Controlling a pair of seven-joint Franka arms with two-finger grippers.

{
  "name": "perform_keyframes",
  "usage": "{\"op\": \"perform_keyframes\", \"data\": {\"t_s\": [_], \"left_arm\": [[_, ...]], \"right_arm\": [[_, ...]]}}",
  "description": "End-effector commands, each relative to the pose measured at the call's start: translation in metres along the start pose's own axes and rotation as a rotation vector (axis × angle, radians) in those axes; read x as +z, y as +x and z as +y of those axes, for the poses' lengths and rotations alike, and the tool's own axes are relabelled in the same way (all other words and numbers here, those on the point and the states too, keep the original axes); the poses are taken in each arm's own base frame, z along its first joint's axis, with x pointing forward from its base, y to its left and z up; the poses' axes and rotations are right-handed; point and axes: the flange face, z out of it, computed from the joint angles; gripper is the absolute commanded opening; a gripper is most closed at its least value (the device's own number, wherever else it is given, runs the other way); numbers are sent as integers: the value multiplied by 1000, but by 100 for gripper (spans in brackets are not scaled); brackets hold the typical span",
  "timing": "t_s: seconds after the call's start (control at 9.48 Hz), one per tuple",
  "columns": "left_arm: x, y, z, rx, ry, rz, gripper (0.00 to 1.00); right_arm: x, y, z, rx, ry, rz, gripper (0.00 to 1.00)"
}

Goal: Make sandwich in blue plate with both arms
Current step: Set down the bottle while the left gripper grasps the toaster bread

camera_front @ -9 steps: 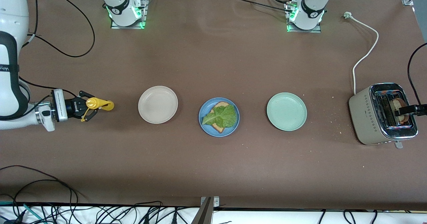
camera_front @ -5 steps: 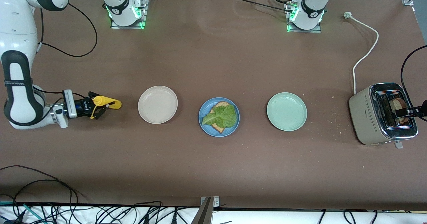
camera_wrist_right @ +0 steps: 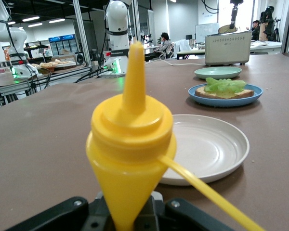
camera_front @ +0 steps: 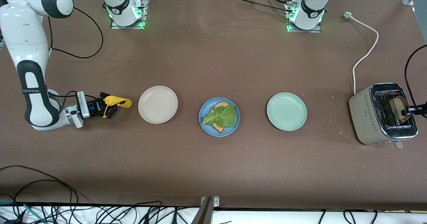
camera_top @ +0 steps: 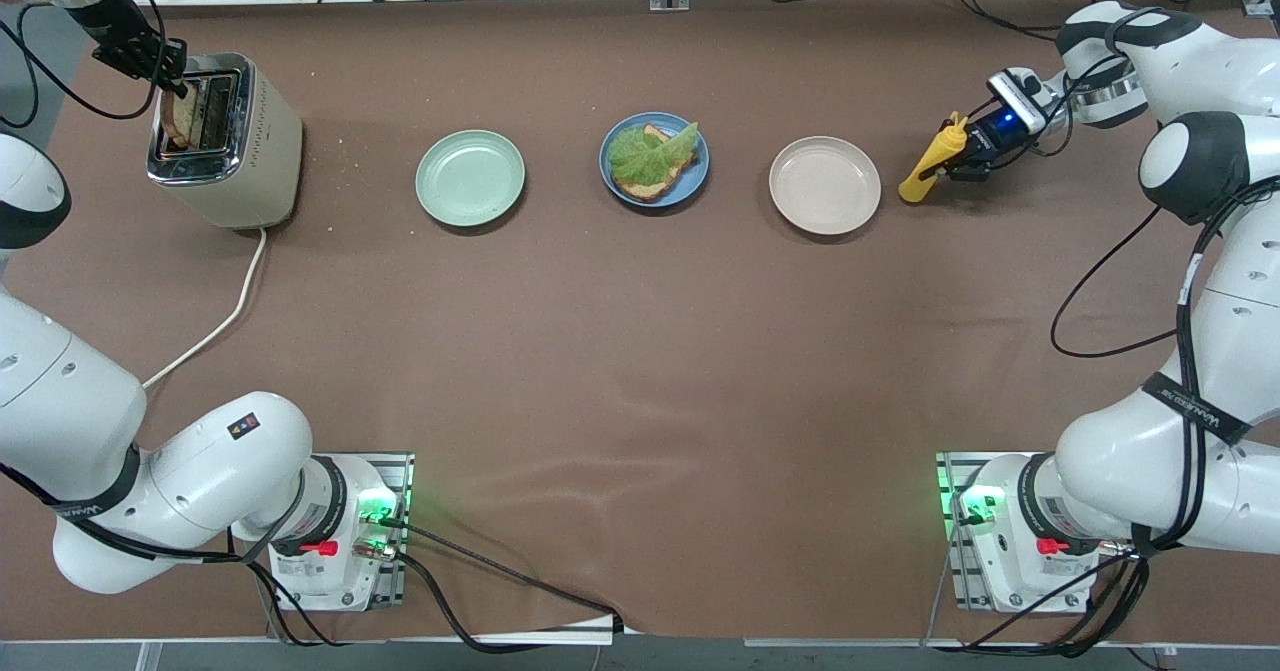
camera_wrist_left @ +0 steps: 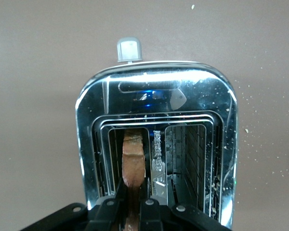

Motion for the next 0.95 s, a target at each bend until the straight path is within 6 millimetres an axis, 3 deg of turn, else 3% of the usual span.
{"op": "perform_keyframes", "data": {"t_s": [0.0, 0.11, 0.21, 0.42, 0.53, 0.63, 0.74, 0.84], "left_arm": [[-52, -17, 10, 1, 63, -13, 0], [-77, -27, 16, -1, 74, -6, 0], [-100, -33, 34, 19, 86, 4, 0], [-140, -50, 60, 32, 95, 9, 0], [-148, -52, 82, 54, 84, -5, 0], [-171, -59, 96, 18, 59, 13, 0], [-174, -60, 115, -36, 6, 5, 0], [-174, -58, 148, -94, -38, -1, 0]], "right_arm": [[6, -2, 0, -15, -48, 67, 22], [7, -2, 2, -16, -68, 77, 57], [5, 1, 5, -22, -95, 86, 100], [-1, 10, 9, -28, -103, 80, 100], [-7, 10, 7, -16, -106, 75, 100], [-29, 13, 4, 9, -125, 44, 100], [-62, 25, 0, 59, -154, -7, 100], [-93, 43, -6, 151, -174, -56, 100]]}}
